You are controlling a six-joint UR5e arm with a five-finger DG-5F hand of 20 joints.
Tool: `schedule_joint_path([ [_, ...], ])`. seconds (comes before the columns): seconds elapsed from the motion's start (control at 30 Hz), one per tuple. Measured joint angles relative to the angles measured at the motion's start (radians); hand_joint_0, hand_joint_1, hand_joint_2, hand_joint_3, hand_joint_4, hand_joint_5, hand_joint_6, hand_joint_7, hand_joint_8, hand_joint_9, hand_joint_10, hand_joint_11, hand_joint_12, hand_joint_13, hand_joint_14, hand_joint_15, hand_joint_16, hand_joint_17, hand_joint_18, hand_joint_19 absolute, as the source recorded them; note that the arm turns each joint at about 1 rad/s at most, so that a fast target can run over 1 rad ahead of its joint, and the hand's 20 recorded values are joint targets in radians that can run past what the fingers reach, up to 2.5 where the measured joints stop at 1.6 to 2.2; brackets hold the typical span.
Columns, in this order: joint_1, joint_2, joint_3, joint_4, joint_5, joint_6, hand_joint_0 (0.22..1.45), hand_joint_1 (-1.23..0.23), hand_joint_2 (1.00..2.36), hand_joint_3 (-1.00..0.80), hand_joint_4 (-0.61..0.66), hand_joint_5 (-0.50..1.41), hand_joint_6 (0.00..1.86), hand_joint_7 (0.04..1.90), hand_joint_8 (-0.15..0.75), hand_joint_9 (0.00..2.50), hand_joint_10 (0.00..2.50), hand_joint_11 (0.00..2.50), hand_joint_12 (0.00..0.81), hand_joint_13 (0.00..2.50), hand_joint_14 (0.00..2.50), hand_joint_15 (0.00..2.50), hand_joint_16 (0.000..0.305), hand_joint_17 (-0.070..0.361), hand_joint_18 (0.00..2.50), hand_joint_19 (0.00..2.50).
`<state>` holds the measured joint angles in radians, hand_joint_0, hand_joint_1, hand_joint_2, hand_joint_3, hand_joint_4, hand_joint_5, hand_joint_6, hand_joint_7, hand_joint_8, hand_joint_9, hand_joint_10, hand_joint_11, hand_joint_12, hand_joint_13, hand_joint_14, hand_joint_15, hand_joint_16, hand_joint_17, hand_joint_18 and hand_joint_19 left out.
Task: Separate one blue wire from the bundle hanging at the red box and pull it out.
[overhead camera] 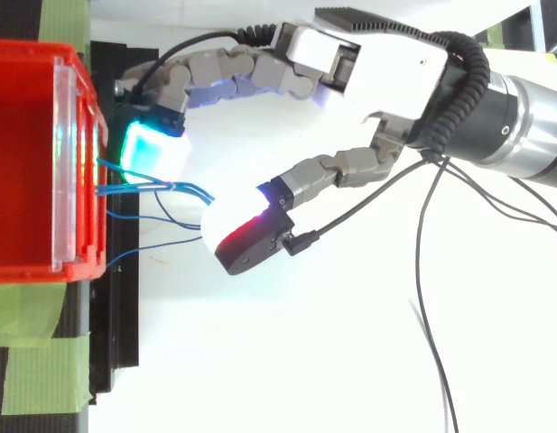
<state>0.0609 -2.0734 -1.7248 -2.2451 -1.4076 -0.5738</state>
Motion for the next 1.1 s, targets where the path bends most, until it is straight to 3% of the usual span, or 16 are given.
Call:
schedule_joint_path([
  [0.53,-0.001,0.001,0.006,0.001,0.000,0.000,0.57,-0.76,1.00,-0.50,0.27,-0.10,0.50,1.27,0.337,0.68,0.01,0.29,0.416,0.44,0.01,0.24,0.054,0.122,0.48,0.24],
  [1.1,-0.002,0.001,0.010,-0.005,0.001,0.007,0.56,-0.78,1.00,-0.50,0.28,-0.11,0.58,1.16,0.353,0.78,0.01,0.37,0.425,0.53,0.01,0.27,0.053,0.120,0.57,0.28],
])
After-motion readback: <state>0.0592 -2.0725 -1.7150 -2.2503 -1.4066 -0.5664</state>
